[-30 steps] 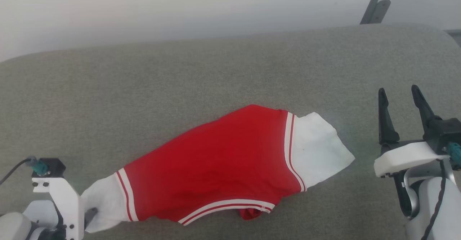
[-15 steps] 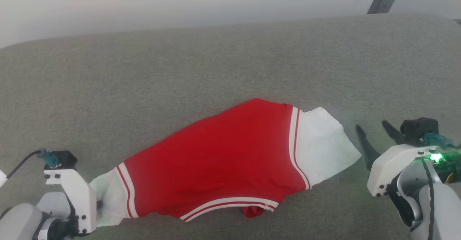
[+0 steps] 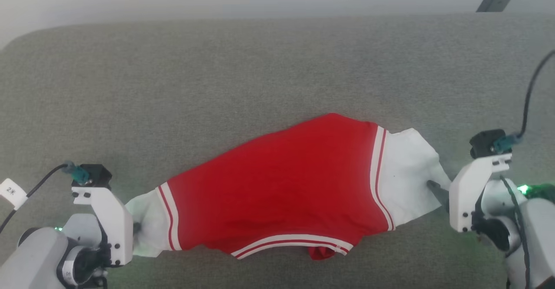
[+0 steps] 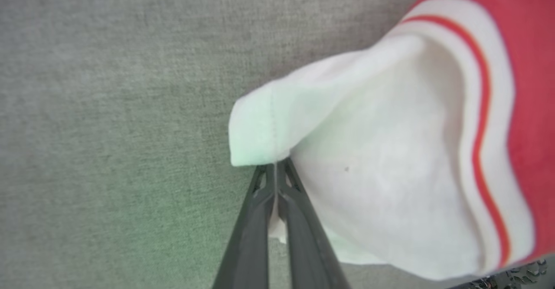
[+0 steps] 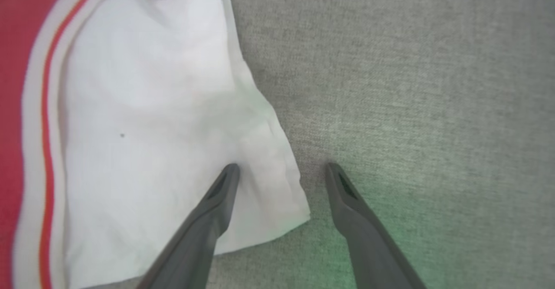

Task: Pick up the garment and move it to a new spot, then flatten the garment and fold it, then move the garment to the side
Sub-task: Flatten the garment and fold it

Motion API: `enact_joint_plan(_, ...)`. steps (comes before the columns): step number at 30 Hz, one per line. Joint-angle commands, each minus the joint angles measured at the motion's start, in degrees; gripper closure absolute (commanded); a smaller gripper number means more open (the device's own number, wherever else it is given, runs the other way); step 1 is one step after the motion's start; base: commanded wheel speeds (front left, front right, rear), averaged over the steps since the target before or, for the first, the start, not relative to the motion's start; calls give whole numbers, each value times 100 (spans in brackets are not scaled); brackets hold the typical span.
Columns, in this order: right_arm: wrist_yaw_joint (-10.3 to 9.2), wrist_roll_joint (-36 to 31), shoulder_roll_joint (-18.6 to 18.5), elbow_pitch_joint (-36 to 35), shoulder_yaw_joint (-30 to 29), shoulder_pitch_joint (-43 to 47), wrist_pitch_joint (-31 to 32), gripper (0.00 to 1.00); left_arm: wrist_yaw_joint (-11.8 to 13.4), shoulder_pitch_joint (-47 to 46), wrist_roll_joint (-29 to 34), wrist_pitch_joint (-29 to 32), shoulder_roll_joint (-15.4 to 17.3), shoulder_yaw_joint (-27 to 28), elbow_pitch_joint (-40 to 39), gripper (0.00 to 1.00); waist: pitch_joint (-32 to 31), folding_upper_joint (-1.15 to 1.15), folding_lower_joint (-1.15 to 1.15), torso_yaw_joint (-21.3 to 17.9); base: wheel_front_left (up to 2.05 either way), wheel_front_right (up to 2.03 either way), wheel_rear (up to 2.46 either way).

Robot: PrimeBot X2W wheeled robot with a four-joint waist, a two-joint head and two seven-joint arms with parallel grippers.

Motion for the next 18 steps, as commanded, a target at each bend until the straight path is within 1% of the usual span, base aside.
enact_joint_plan(1,-1,57,44,173,87,20,236,0,-35,-32,87,-41,-154,-75,45,100,24,0,0,29,0,0,0)
enact_joint_plan(2,-1,69,-8,222,164,-9,396,72,-46,-57,87,-49,-163,-82,57,100,33,0,0,43,0,0,0)
enact_joint_plan(3,-1,80,-54,260,206,-39,496,100,-53,-84,96,-57,-169,-82,68,100,39,0,0,55,0,0,0)
enact_joint_plan(5,-1,169,-89,245,195,-151,597,100,-51,-133,76,-92,-175,-48,80,100,44,0,0,71,0,0,0)
enact_joint_plan(7,-7,251,-133,147,136,-297,495,100,-76,-219,65,-123,-135,2,51,100,30,0,0,79,0,0,0)
enact_joint_plan(9,-6,363,-155,9,118,-439,382,100,-49,-332,45,-150,-73,84,-11,100,-10,0,0,81,0,0,0)
enact_joint_plan(10,-6,397,-217,-64,138,-511,314,100,-31,-406,54,-130,-23,123,-61,100,-35,0,0,81,0,0,0)
enact_joint_plan(13,-3,567,-240,-295,200,-664,161,100,23,-658,69,-85,79,231,-255,100,-164,0,0,71,0,0,0)
enact_joint_plan(15,-5,627,-341,-478,241,-809,90,100,53,-892,122,-42,170,290,-427,100,-259,0,0,56,0,0,0)
enact_joint_plan(18,-5,747,-372,-683,287,-986,38,100,58,-1140,54,45,210,361,-617,100,-356,0,0,38,0,0,0)
